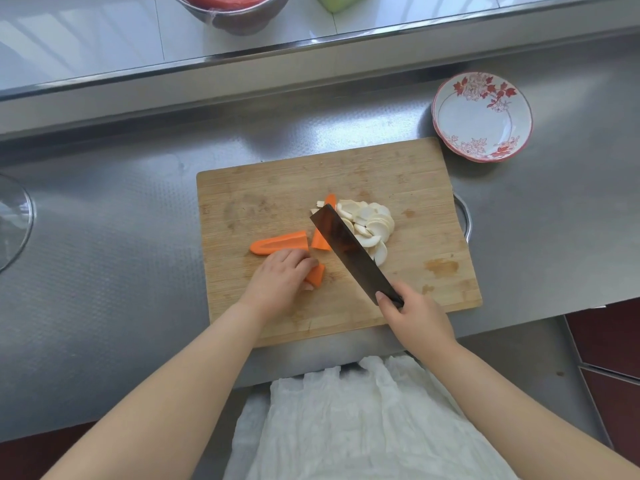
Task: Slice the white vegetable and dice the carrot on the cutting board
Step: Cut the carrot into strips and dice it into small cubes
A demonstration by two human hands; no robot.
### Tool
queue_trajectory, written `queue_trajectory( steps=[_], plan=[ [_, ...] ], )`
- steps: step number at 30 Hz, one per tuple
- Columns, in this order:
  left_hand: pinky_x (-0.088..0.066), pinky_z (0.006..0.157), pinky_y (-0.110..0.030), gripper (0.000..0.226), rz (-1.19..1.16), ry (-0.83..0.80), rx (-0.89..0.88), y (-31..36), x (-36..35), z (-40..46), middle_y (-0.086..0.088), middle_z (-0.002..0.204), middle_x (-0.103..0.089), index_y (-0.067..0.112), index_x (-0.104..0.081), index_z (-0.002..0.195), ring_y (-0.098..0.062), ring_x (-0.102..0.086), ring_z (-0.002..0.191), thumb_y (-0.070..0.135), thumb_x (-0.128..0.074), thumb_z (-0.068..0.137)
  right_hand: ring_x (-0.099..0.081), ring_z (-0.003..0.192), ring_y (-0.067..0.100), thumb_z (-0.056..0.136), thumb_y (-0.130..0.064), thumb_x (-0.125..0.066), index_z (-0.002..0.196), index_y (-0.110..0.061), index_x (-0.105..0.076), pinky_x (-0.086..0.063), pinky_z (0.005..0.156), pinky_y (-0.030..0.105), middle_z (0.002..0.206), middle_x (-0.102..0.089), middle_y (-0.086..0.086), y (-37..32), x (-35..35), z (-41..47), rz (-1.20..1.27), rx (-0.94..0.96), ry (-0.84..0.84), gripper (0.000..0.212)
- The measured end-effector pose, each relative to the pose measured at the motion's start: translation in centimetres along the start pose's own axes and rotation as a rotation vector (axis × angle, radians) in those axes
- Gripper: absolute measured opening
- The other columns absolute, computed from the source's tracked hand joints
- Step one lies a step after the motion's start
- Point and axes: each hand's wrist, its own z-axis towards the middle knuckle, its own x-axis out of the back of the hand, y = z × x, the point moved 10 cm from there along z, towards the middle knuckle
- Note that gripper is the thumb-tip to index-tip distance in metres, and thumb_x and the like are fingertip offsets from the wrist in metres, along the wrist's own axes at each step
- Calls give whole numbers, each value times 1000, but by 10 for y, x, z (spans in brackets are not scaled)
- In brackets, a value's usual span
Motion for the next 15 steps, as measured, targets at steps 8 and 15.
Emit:
queue_trajectory(
  steps=[8,15],
  plan=[
    [-52,75,-37,41,-6,15,21,5,-4,-6,-4,109,-61,13,-65,111,-26,-60,98,27,-77,75,-51,52,14,96,-41,-46,82,-32,-52,-38,49,31,56,-54,-1,2,2,-1,9,7,8,18],
    [-48,88,-42,39,-5,199,47,10,2,-25,-6,116,-61,12,-63,114,-27,-53,108,38,-60,85,-43,48,7,95,-38,-49,75,-38,-42,-32,46,27,49,-45,-8,0,-3,5,-86,24,-17,22]
  ],
)
